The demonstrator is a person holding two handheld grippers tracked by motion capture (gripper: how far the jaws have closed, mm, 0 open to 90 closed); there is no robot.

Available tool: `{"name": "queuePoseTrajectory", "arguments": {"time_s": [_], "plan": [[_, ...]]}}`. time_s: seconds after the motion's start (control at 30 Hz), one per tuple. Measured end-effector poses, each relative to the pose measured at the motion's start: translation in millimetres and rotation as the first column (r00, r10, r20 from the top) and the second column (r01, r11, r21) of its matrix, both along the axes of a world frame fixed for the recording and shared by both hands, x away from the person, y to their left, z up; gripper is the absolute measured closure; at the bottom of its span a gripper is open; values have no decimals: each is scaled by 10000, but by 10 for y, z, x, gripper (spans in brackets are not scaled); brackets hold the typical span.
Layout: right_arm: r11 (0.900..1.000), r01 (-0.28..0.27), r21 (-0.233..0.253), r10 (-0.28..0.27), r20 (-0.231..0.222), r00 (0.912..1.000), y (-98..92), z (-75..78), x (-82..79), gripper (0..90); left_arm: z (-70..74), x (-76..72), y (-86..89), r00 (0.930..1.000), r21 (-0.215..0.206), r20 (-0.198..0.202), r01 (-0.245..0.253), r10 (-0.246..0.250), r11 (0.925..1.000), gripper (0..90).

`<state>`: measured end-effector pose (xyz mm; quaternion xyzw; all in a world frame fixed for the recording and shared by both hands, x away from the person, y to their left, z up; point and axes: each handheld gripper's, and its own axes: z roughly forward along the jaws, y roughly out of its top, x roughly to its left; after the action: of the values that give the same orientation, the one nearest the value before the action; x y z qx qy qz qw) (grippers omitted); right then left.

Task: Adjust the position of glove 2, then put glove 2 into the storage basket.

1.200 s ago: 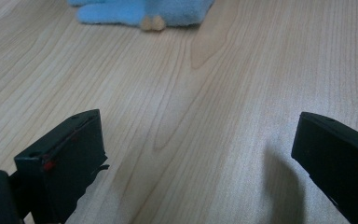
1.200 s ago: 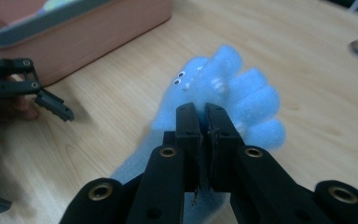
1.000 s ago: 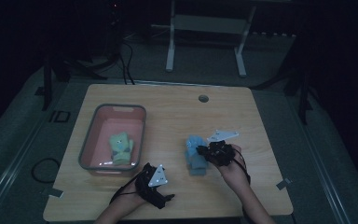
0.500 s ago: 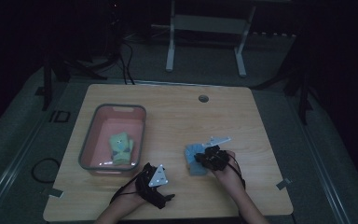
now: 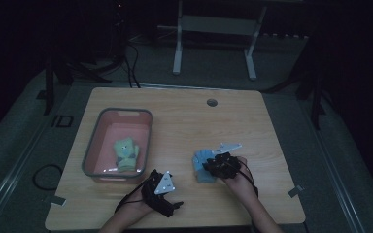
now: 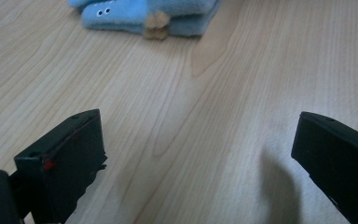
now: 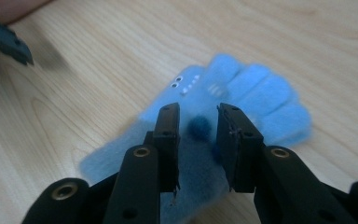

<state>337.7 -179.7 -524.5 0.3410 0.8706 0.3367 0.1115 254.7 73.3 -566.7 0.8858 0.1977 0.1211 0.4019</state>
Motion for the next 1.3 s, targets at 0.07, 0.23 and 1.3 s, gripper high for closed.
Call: {"name": "queuePoseTrajectory", "arguments": {"time_s": [0.07,0.23,1.3], "plan": [[10000,36,91,-37,68,10000,-20,29,-5,662,2,-3,-12,10000,22,-20,42,-41,10000,28],[9981,126,597,-156,499,9986,-161,187,-18,376,31,-19,-87,9991,407,429,-24,6,9992,40],[9930,376,1121,-366,-108,9993,-510,324,159,357,307,249,-640,9883,423,474,1431,-1451,9888,121]]}}
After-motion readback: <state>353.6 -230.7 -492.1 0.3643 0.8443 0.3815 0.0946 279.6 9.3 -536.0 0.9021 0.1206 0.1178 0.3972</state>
